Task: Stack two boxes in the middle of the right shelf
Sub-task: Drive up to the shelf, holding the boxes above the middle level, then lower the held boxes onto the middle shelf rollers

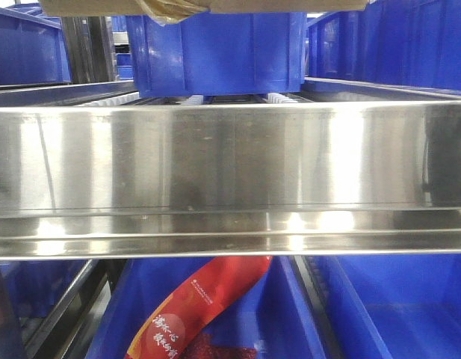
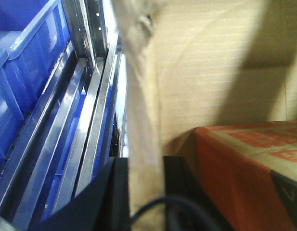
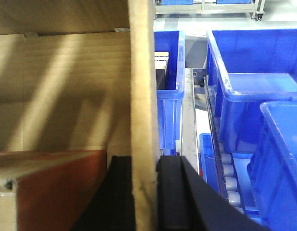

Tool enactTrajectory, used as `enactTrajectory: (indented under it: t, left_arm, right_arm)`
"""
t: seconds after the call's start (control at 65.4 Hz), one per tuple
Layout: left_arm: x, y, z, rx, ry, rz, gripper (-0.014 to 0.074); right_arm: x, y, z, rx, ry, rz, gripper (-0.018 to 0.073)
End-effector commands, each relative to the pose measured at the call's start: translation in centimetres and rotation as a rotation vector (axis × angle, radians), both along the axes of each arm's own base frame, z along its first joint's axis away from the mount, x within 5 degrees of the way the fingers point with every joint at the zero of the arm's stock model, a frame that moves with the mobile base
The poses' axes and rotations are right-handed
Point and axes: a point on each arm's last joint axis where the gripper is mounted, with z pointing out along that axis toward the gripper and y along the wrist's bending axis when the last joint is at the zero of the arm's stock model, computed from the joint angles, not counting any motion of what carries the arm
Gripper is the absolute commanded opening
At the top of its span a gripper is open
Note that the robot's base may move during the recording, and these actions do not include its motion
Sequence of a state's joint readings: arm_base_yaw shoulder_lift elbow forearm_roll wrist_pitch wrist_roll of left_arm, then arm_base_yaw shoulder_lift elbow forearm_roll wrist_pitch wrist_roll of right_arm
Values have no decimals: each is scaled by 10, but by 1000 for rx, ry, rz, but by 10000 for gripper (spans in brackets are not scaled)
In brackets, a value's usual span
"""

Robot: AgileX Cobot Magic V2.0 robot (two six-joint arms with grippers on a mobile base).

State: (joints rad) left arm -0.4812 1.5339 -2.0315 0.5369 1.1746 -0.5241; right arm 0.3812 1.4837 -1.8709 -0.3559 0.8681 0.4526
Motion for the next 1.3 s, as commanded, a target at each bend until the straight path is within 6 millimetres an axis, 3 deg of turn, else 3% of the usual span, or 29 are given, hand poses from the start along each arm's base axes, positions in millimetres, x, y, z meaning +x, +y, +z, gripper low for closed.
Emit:
enactTrajectory:
  t: [0.0, 0.138, 0.245, 0.734, 0.826, 0.887, 0.979, 1.101, 1.223, 1.284]
  left_arm:
    - [-5, 6, 8, 12, -27, 23, -111]
    - [-7, 3, 2, -9, 32, 1, -111]
    - [-9, -1, 1, -32, 52, -42, -111]
    - [23, -22, -53, 18, 233, -59, -111]
    - [23, -23, -54, 8, 241, -66, -111]
    - [23, -24, -54, 0, 244, -71, -97]
    - [23, -24, -55, -8, 248, -76, 29]
    - [23, -24, -54, -2, 245, -72, 313]
    - [22, -21, -51, 13, 229, -61, 524]
    - [19, -20, -45, 4, 211, -61, 556]
  right_arm:
    - [-7, -5, 10, 19, -37, -4, -155]
    - [-17, 4, -9, 135, 214, 46, -155]
    - [-19, 7, -13, 163, 266, 66, -155]
    - [18, 19, -63, 64, 505, 8, -155]
    - [19, 20, -65, 67, 513, 11, -110]
    - [20, 20, -65, 66, 514, 11, -20]
    - [20, 20, -65, 66, 514, 11, 202]
    - [20, 20, -65, 67, 514, 11, 419]
    - [16, 19, -61, 71, 502, 13, 508]
    - [12, 17, -57, 73, 491, 16, 506]
